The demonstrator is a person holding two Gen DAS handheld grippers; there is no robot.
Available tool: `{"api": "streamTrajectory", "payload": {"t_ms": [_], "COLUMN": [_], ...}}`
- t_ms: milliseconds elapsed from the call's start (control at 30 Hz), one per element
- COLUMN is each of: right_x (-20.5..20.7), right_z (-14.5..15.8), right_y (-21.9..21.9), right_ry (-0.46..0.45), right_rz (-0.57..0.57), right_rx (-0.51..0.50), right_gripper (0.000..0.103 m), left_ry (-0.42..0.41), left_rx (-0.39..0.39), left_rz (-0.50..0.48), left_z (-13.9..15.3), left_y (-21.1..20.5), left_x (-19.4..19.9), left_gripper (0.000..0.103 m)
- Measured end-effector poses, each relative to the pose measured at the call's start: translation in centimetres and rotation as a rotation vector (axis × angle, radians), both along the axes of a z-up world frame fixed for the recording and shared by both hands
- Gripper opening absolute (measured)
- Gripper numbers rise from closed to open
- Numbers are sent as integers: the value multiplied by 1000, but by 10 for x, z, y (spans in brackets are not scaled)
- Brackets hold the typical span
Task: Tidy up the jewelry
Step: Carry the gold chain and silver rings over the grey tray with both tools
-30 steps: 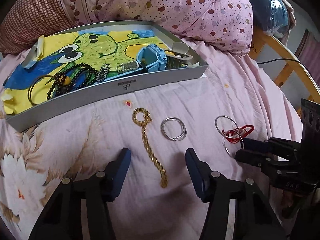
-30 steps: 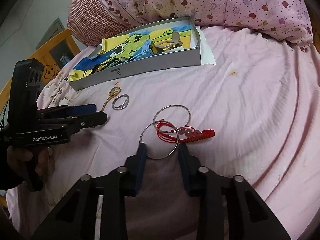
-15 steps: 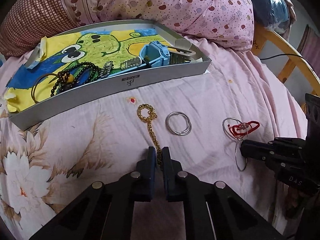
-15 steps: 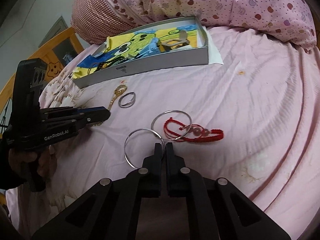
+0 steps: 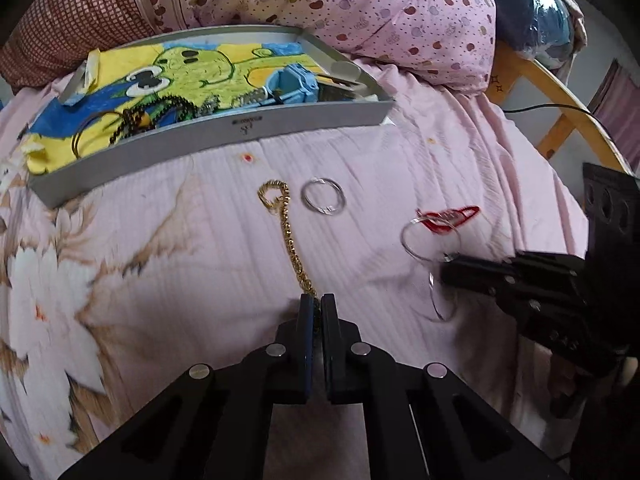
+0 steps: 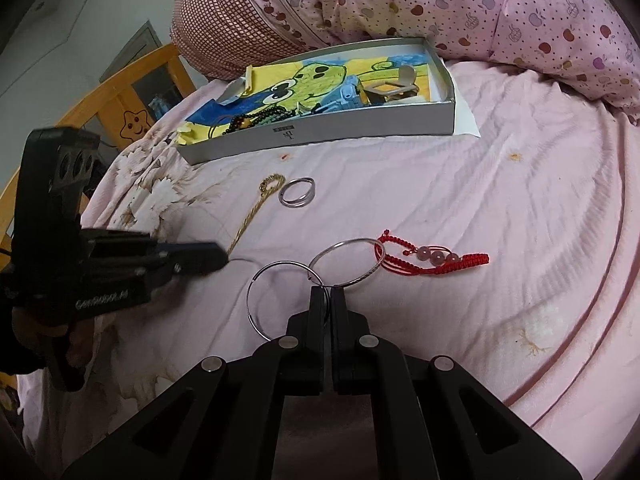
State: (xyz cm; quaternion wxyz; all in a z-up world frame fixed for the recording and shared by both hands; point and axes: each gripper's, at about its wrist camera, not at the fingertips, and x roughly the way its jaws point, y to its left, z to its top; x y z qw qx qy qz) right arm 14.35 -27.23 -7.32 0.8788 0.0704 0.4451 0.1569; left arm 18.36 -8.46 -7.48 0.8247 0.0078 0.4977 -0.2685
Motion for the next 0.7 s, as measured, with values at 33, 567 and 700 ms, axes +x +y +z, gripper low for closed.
{"api": "streamTrajectory", "payload": {"t_ms": [33, 567, 700], "right_x": [-1, -4, -4], "right_z": [1, 3, 3], "right_y": [-1, 0, -4], "right_ry": [-4, 4, 2], "right_rz": [0, -1, -13], "right_rx": [0, -44, -49], "right_gripper": [3, 3, 3], "left_ry": [13, 77, 63], "left_rx": [-6, -23, 11], "left_rz": [-2, 52, 73], "left_z": [0, -2, -3], "left_y": [1, 3, -3], "left_x": [-4, -20, -13], "left_gripper": [4, 4, 7]}}
